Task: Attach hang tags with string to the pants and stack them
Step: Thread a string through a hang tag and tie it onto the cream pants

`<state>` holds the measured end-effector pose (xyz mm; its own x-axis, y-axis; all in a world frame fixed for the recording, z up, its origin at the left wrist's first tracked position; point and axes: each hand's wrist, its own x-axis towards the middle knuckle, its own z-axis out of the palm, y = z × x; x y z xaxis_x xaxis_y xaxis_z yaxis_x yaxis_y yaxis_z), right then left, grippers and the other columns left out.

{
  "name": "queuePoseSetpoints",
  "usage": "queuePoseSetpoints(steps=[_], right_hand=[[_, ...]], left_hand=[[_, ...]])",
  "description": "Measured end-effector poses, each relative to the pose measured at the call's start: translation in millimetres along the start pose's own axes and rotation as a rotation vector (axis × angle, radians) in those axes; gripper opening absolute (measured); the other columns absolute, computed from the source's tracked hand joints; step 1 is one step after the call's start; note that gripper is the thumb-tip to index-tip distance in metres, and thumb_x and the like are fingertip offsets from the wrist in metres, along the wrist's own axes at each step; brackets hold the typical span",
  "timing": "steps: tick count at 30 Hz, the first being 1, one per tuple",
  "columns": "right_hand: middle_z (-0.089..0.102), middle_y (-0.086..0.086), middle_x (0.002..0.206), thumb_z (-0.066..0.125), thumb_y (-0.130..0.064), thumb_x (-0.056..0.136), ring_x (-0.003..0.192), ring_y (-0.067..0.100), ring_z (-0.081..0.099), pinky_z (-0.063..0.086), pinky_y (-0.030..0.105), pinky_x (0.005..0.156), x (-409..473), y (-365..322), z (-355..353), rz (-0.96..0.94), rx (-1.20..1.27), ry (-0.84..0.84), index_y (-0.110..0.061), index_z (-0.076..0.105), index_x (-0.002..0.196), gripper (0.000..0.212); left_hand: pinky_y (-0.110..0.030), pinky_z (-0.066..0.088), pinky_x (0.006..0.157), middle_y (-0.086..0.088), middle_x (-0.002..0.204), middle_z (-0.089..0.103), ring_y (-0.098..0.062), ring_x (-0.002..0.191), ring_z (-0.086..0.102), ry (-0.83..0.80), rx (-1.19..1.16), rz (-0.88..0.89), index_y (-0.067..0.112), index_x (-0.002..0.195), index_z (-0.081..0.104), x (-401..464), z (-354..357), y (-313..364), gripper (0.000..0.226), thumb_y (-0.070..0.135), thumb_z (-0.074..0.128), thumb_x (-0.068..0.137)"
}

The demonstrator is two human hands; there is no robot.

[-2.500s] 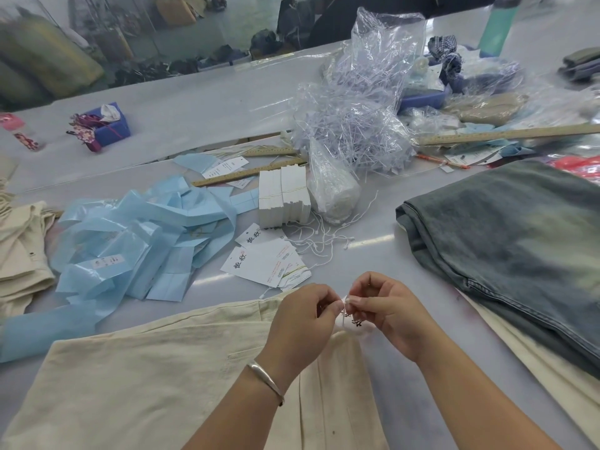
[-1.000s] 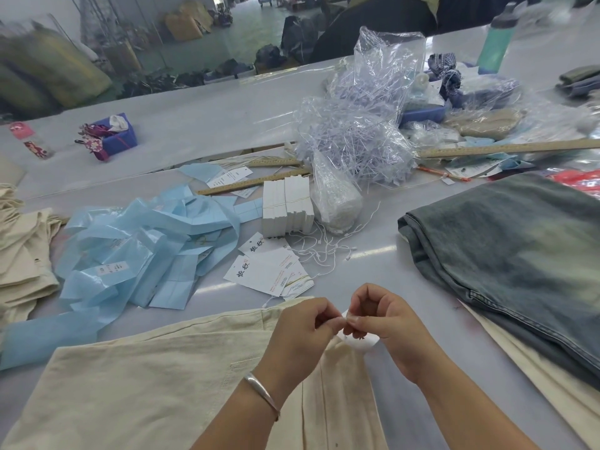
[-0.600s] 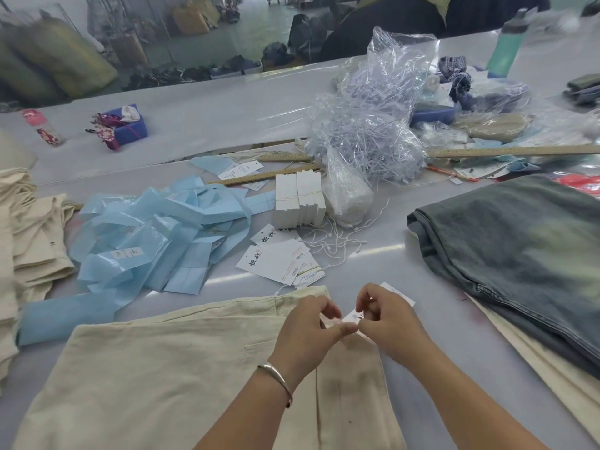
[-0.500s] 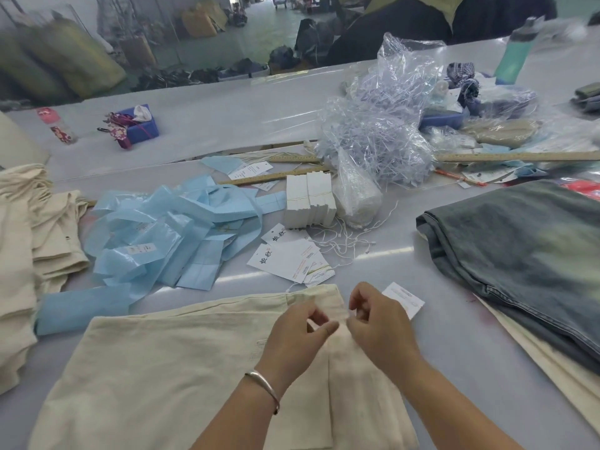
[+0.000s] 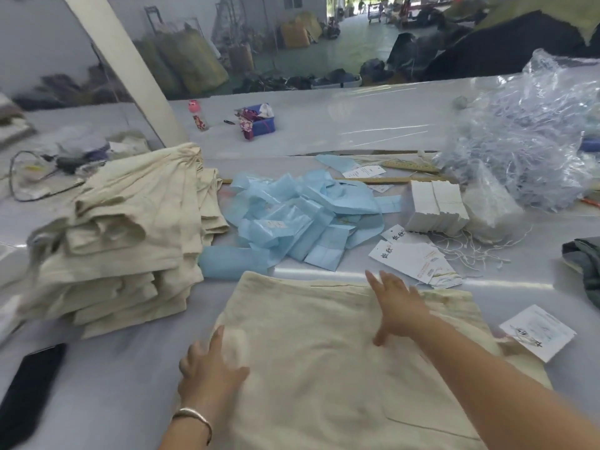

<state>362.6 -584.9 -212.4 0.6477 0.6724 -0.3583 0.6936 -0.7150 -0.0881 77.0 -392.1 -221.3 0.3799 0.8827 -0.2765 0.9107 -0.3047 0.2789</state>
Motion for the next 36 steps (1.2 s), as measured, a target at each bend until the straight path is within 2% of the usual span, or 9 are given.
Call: queuePoseSetpoints(steps=[3, 5, 8, 12, 16, 22, 30, 33, 36], right_hand=[[0.029, 0.003, 0.151, 0.088, -0.049, 0.051, 0.141, 0.022, 0.026, 0.017, 0.045, 0.115, 9.1, -1.5, -3.3, 0.05, -0.001, -0.078, -0.022, 0.002, 0.153, 0.137], [0.051, 0.0, 0.135, 0.086, -0.044, 0.053, 0.125, 0.021, 0.047, 0.036, 0.034, 0.101, 6.6, -7.3, -2.0, 0.042, -0.03, -0.066, -0.022, 0.031, 0.143, 0.107], [0.065, -0.003, 0.112, 0.068, -0.032, 0.068, 0.104, 0.023, 0.06, 0.044, 0.027, 0.075, -11.0, -16.8, 5.2, 0.016, -0.011, 0.099, -0.027, 0.053, 0.109, 0.043], [0.067, -0.004, 0.096, 0.06, -0.041, 0.075, 0.095, 0.023, 0.062, 0.037, 0.028, 0.063, -57.4, -25.4, 7.3, 0.069, 0.058, 0.335, -0.028, 0.054, 0.087, 0.019], [0.066, -0.002, 0.069, 0.07, -0.058, 0.073, 0.075, 0.028, 0.061, 0.029, 0.03, 0.056, -129.6, -15.2, -12.1, 0.195, 0.266, 0.665, -0.023, 0.049, 0.064, 0.042], [0.058, -0.004, 0.055, 0.051, -0.082, 0.062, 0.059, 0.026, 0.056, 0.041, 0.032, 0.054, -246.6, 45.1, -59.5, 0.487, 0.323, 0.983, -0.023, 0.063, 0.067, 0.061], [0.067, 0.0, 0.065, 0.048, -0.088, 0.049, 0.074, 0.031, 0.065, 0.035, 0.031, 0.057, -376.7, 182.0, -79.3, 0.869, 0.148, 1.082, -0.028, 0.07, 0.074, 0.069], [0.062, -0.003, 0.059, 0.047, -0.09, 0.048, 0.064, 0.028, 0.058, 0.038, 0.031, 0.055, -405.7, 243.3, -87.7, 0.941, 0.142, 1.085, -0.026, 0.065, 0.066, 0.069], [0.052, -0.01, 0.049, 0.049, -0.092, 0.049, 0.053, 0.02, 0.049, 0.036, 0.028, 0.049, -424.7, 303.4, -101.9, 0.97, 0.182, 1.085, -0.027, 0.051, 0.053, 0.066]], left_hand=[[-0.039, 0.036, 0.104, -0.008, 0.146, 0.032, -0.032, 0.135, 0.031, -0.015, -0.074, 0.019, 0.03, 0.152, 0.006, 3.1, 8.9, -23.2, 0.115, 0.062, 0.074, 0.065], [-0.038, 0.037, 0.105, -0.008, 0.146, 0.04, -0.03, 0.135, 0.038, -0.017, -0.223, 0.051, 0.019, 0.151, 0.017, 6.9, 10.7, -30.3, 0.113, 0.051, 0.082, 0.064], [-0.033, 0.043, 0.1, -0.007, 0.127, 0.059, -0.028, 0.123, 0.054, -0.071, -0.403, 0.166, 0.014, 0.132, 0.049, 6.4, -1.6, -27.9, 0.074, 0.022, 0.085, 0.068], [-0.017, 0.047, 0.061, 0.011, 0.075, 0.071, -0.01, 0.081, 0.067, -0.054, -0.619, 0.385, 0.035, 0.081, 0.065, -20.1, -43.7, 1.1, 0.026, 0.028, 0.065, 0.056], [-0.016, 0.051, 0.062, 0.017, 0.08, 0.074, 0.0, 0.07, 0.067, -0.023, -0.842, 0.678, 0.046, 0.089, 0.071, -54.8, -92.6, 49.7, 0.033, 0.03, 0.073, 0.061], [-0.034, 0.055, 0.061, -0.001, 0.076, 0.073, -0.015, 0.065, 0.065, -0.104, -0.965, 1.028, 0.026, 0.099, 0.073, -111.7, -121.3, 146.9, 0.038, 0.042, 0.078, 0.065], [-0.017, 0.048, 0.049, 0.01, 0.073, 0.071, 0.002, 0.059, 0.058, -0.215, -0.94, 1.296, 0.034, 0.092, 0.071, -213.8, -62.3, 303.5, 0.022, 0.034, 0.08, 0.071], [-0.005, 0.04, 0.048, 0.02, 0.067, 0.067, 0.007, 0.054, 0.057, -0.241, -0.922, 1.345, 0.034, 0.084, 0.07, -249.0, -40.0, 373.8, 0.019, 0.02, 0.082, 0.076], [-0.007, 0.038, 0.048, 0.027, 0.068, 0.064, 0.008, 0.058, 0.057, -0.119, -0.805, 1.38, 0.039, 0.078, 0.064, -268.0, -29.1, 445.2, 0.016, 0.035, 0.079, 0.075]])
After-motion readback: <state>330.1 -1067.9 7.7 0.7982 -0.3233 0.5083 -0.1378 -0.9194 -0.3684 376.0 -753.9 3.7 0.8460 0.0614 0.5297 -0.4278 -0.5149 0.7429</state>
